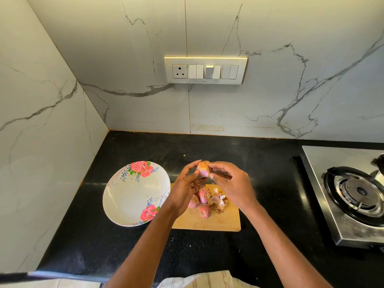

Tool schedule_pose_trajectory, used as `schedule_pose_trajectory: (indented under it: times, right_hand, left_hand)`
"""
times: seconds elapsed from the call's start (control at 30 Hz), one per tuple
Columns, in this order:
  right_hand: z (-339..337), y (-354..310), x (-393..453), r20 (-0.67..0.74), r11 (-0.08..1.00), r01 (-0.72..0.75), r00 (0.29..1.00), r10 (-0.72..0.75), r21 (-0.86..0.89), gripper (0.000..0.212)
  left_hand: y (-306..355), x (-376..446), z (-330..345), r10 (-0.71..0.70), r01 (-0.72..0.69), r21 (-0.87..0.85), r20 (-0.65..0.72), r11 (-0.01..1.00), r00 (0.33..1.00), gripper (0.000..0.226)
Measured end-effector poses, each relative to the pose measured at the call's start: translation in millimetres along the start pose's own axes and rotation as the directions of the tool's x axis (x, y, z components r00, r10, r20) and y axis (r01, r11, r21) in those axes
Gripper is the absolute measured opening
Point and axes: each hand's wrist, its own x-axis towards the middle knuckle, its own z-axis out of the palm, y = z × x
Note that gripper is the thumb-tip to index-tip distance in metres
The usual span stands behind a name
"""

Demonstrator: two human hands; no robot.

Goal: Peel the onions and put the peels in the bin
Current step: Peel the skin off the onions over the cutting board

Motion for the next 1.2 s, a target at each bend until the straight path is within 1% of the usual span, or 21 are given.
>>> schedule_pose_trajectory:
  times: [0.07, 0.17, 0.3, 0.4, 0.5, 0.67, 0.8, 0.97, 1.1, 1.2]
  right_hand:
    - [2.3, 1.3, -0.7, -0.006, 1.000, -0.001, 1.000, 0.001, -0.006, 0.029]
    - [5.2, 3.1, -2.3, -0.019, 0.999, -0.034, 0.999, 0.035, 0.011, 0.028]
    - [5.9, 2.1, -2.1, -0.023, 0.994, -0.084, 0.996, 0.086, 0.068, 0.026]
    - [5.7, 3.0, -1.6, -0.040, 0.994, -0.100, 0.994, 0.102, 0.046, 0.024]
    - [4.9, 4.4, -2.2, -0.057, 0.994, -0.109, 0.992, 0.110, 0.033, 0.021]
    - [6.2, 5.8, 0.0, -0.049, 0.993, -0.111, 0.992, 0.113, 0.042, 0.022]
    - [7.8, 8.9, 1.4, -0.073, 0.992, -0.120, 0.990, 0.122, 0.037, 0.019]
    - [10.4, 10.2, 0.3, -0.100, 0.996, -0.091, 0.991, 0.090, -0.003, 0.018]
    - [10.4, 9.3, -1.3, -0.131, 0.990, 0.002, 0.991, -0.021, -0.141, 0.014]
    - [11.8, 9.2, -3.5, -0.138, 0.981, 0.041, 0.988, -0.068, -0.189, 0.013]
  left_hand:
    - [1.0, -0.5, 0.2, -0.001, 0.001, -0.039, 0.000, 0.999, 1.000, 0.038]
    - [2.5, -1.1, 1.2, 0.026, -0.026, -0.039, 0.008, 0.999, 1.000, 0.044]
    - [1.9, -1.2, -2.5, 0.046, -0.045, -0.066, 0.016, 0.997, 0.999, 0.040]
    - [-1.0, -1.0, -3.7, 0.039, -0.036, -0.085, 0.032, 0.996, 0.999, 0.035]
    - [-2.7, -0.7, -2.4, 0.034, -0.030, -0.084, 0.047, 0.996, 0.998, 0.039]
    - [-0.7, -1.6, -2.9, 0.044, -0.042, -0.028, 0.043, 0.999, 0.998, 0.037]
    - [-0.3, -3.0, -0.2, 0.071, -0.072, 0.035, 0.030, 0.997, 0.997, 0.045]
    - [-4.7, -0.4, -0.4, 0.137, -0.133, 0.172, -0.010, 0.976, 0.991, 0.039]
    - [-6.6, 0.3, -1.5, 0.178, -0.165, 0.234, -0.034, 0.958, 0.984, 0.048]
    - [-10.0, 1.2, -3.2, 0.171, -0.155, 0.249, -0.045, 0.956, 0.984, 0.049]
